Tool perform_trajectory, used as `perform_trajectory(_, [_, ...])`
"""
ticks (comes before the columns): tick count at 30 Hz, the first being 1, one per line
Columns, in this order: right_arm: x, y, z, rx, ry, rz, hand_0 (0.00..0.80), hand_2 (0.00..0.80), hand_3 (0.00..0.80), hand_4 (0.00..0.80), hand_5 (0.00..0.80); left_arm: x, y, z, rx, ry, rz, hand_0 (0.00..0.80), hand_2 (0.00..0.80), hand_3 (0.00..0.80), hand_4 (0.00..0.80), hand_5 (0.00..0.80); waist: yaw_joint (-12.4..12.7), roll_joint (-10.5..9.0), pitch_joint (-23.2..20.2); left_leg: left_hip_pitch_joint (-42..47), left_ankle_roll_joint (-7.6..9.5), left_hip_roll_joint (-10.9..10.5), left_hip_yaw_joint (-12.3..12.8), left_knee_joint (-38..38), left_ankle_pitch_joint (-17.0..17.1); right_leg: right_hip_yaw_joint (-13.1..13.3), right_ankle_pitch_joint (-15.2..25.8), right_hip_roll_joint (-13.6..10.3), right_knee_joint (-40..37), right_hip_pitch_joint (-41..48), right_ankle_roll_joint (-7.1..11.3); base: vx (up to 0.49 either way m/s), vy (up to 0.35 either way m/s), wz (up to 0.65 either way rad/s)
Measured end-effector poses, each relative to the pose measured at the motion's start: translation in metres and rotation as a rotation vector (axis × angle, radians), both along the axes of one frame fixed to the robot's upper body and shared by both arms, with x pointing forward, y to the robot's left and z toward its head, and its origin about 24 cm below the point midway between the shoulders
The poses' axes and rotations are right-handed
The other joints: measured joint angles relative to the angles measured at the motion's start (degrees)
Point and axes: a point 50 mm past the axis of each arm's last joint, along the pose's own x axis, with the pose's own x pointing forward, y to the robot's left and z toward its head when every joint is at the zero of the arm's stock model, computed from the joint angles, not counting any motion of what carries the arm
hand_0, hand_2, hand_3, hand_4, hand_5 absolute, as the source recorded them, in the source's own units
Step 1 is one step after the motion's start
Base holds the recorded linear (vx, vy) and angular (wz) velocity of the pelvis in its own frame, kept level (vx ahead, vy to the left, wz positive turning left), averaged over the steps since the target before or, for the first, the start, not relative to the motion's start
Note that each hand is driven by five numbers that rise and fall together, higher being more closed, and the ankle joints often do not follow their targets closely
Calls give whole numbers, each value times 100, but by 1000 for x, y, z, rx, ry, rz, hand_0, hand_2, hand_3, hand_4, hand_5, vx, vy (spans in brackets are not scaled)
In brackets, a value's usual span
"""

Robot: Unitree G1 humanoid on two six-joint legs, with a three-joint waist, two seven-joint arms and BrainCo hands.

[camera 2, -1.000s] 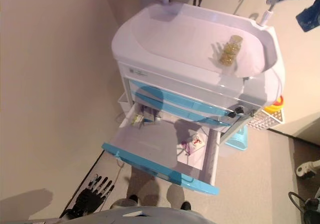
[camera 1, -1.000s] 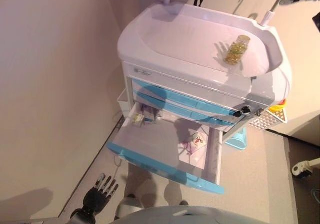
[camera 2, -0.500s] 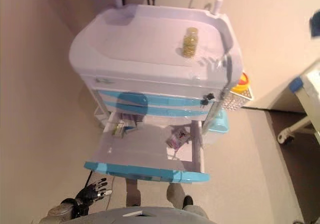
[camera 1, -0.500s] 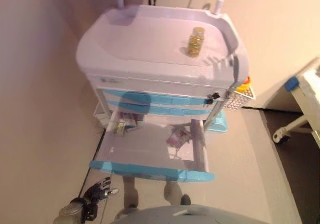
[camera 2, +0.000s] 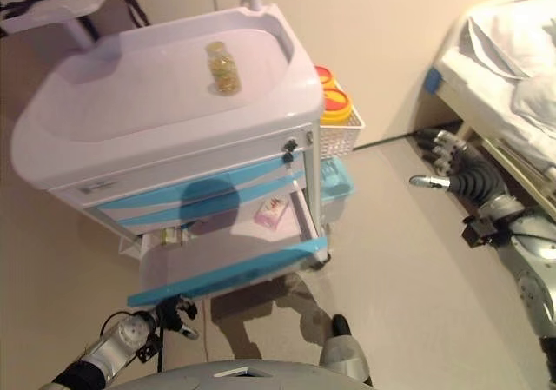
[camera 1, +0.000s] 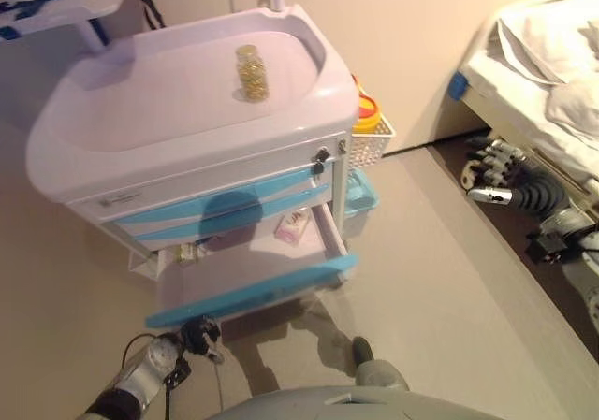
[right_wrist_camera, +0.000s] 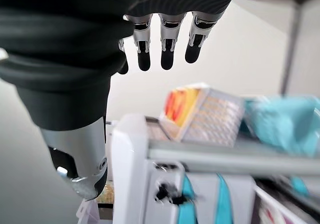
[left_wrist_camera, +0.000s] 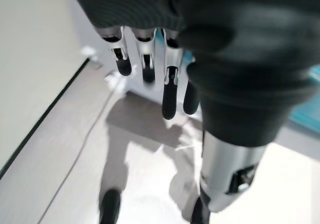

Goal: Open the drawer and pick up the medicine

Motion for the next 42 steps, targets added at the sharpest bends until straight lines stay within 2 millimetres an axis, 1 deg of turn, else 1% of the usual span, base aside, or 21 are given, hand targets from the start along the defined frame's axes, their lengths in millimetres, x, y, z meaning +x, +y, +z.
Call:
perform_trajectory(3, [-5,8,-8,68,48,139,0,0,0,0,0,19,-3,11,0,-83,-16,0,0,0,0,0,-98,-34,147,-4,-11,-9,132,0,5,14,83,-14,-1,-101,-5,-70,31,-27])
perform_trajectory(5, [-7,15,-12,78,78,248,0,0,0,0,0,26,-4,15,-2,-117,-24,0,0,0,0,0,-197,-37,171,-45,-18,-7,166,1,5,22,95,-3,3,-177,-20,-54,28,-13])
perform_trajectory(7, [-12,21,-20,86,131,373,0,0,0,0,0,37,-7,21,-8,-161,-29,0,0,0,0,0,-249,-14,201,-92,-21,-12,181,3,6,38,117,5,0,-233,-40,-44,15,-6])
perform_trajectory(10, [-18,27,-36,104,235,511,0,0,0,0,0,49,-6,28,-29,-206,-9,0,0,0,0,0,-263,28,299,-98,-21,-18,203,4,6,69,121,7,1,-258,-42,-58,19,-5])
perform_trajectory(12, [-22,30,-45,118,294,579,0,0,0,0,0,58,-6,32,-40,-232,3,0,0,0,0,0,-261,55,416,-114,-20,-41,260,4,4,151,134,6,11,-319,-31,-126,58,-13])
perform_trajectory(15, [-26,34,-52,124,350,667,0,0,0,0,0,65,-1,34,-47,-248,58,0,0,0,0,0,-296,78,595,-268,6,-95,360,67,-12,292,176,-21,70,-529,-11,-128,75,-20])
perform_trajectory(17, [-28,37,-56,135,378,710,0,0,0,0,0,70,9,34,-45,-253,114,0,0,0,0,0,-347,67,768,-356,10,-118,418,99,-14,363,187,-26,149,-684,-10,-95,81,-20])
perform_trajectory(19, [-29,40,-61,147,402,739,0,0,0,0,0,74,17,36,-68,-266,183,0,0,0,0,0,-449,24,940,-402,14,-149,433,168,-26,443,188,-13,214,-771,-10,-100,79,-17])
perform_trajectory(22, [-26,39,-67,166,421,750,0,0,0,0,0,81,28,41,-95,-281,270,0,0,0,0,0,-499,-46,1155,-531,16,-174,541,231,-36,591,234,4,268,-976,-17,-70,52,-24])
perform_trajectory(24, [-24,39,-71,169,425,754,0,0,0,0,0,87,36,46,-104,-293,323,0,0,0,0,0,-554,-115,1312,-623,15,-176,552,357,-87,661,251,11,324,-1070,-21,-70,32,-17])
perform_trajectory(26, [-23,40,-72,166,418,762,0,0,0,0,0,92,46,51,-99,-300,373,0,0,0,0,0,-632,-189,1473,-691,15,-175,560,444,-118,711,288,9,321,-1111,-23,-76,-2,-13])
perform_trajectory(28, [-22,41,-73,169,398,770,0,0,0,0,0,96,57,60,-94,-309,402,0,0,0,0,0,-636,-283,1606,-808,8,-153,640,625,-200,807,347,22,313,-1201,-34,-34,27,-19])
perform_trajectory(31, [-23,39,-75,165,388,762,0,0,0,0,0,99,67,67,-91,-312,435,0,0,0,0,0,-664,-309,1684,-960,-11,-78,624,919,-363,820,357,57,315,-1236,-81,-2,33,-8])
perform_trajectory(35, [-24,42,-78,168,377,779,0,0,0,0,0,100,78,75,-76,-311,438,0,0,0,0,0,-634,-318,1692,-1081,-53,13,611,1143,-479,843,396,109,304,-1263,-89,-12,-6,-5])
perform_trajectory(36, [-24,43,-79,168,379,781,0,0,0,0,0,103,79,79,-75,-318,437,0,0,0,0,0,-614,-319,1694,-1104,-58,30,602,1181,-497,835,425,114,299,-1263,-128,0,0,0])
perform_trajectory(40, [-23,45,-80,164,378,762,0,0,0,0,0,110,90,96,-54,-340,433,0,0,0,0,0,-548,-371,1760,-1121,-57,29,580,1198,-497,818,431,107,298,-1262,-134,-16,-17,2])
perform_trajectory(42, [-24,47,-84,166,387,752,0,0,0,0,0,110,97,101,-41,-336,439,0,0,0,0,0,-547,-389,1779,-1188,-58,49,511,1265,-511,770,431,103,296,-1265,-135,-27,-30,11])
